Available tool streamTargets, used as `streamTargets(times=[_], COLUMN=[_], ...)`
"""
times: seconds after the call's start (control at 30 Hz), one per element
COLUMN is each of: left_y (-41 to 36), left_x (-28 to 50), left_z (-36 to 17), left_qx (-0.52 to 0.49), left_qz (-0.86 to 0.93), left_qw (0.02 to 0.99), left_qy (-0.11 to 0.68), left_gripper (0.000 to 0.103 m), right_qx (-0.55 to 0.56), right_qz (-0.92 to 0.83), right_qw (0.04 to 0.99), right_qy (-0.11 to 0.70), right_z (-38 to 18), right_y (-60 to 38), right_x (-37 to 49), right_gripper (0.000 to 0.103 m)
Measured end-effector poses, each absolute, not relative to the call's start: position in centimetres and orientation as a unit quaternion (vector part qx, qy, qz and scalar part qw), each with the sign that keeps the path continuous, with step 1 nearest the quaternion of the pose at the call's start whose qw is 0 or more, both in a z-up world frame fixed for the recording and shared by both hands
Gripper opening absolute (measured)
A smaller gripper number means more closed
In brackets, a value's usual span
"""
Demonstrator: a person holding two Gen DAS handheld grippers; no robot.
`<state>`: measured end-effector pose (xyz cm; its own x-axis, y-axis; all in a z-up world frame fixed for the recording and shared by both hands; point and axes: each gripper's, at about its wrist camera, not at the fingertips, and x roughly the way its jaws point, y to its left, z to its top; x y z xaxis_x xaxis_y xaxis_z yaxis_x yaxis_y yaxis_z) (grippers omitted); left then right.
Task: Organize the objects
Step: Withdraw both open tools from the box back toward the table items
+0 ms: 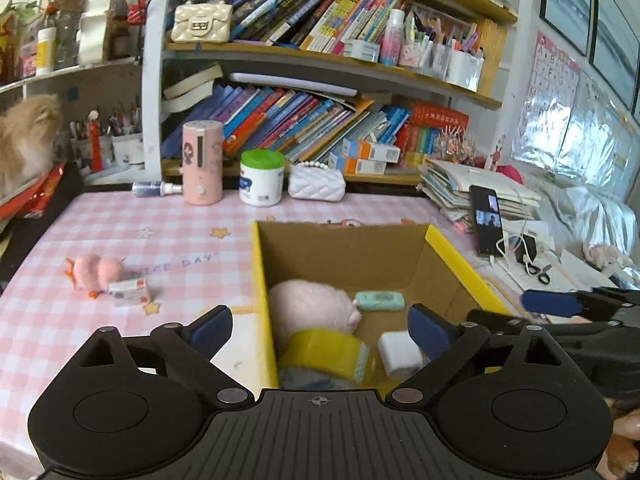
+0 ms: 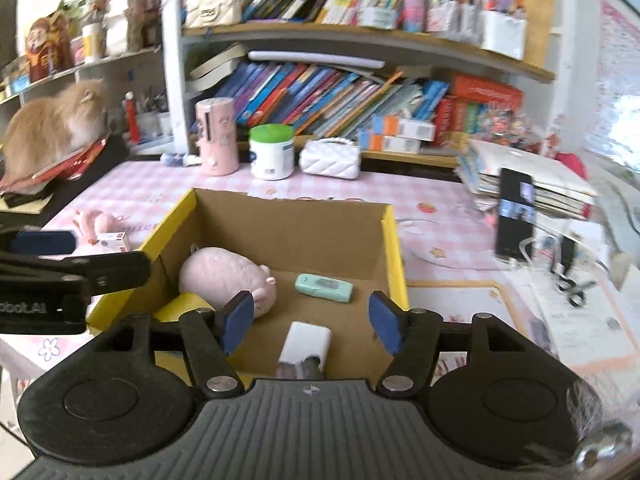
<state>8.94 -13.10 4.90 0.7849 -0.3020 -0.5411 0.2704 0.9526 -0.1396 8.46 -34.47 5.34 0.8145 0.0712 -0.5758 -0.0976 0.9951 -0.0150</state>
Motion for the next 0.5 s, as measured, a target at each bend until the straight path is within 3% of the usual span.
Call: streamTargets(times=[0.2,0.5], left_y=[-11.1,-7.4], left_x=[6.6,3.8], left_z=[2.8,0.2], left_qx=[-0.011,0.001], left_qz=[-0.146,-0.138], left_qw=[0.939,0.921], left_qy=[0.310,0.363], left_gripper=[0.096,0.096], right_qx=[-0.006,0.037], right_qz=[-0.019,-0.067], right_qw=[0.953,0.925], right_qy=[0.303,0.372], right_z=[4.5,0.6], right_y=[-33.5,-30.6], right_x=[4.6,1.0], right_gripper=[0.066,0.066])
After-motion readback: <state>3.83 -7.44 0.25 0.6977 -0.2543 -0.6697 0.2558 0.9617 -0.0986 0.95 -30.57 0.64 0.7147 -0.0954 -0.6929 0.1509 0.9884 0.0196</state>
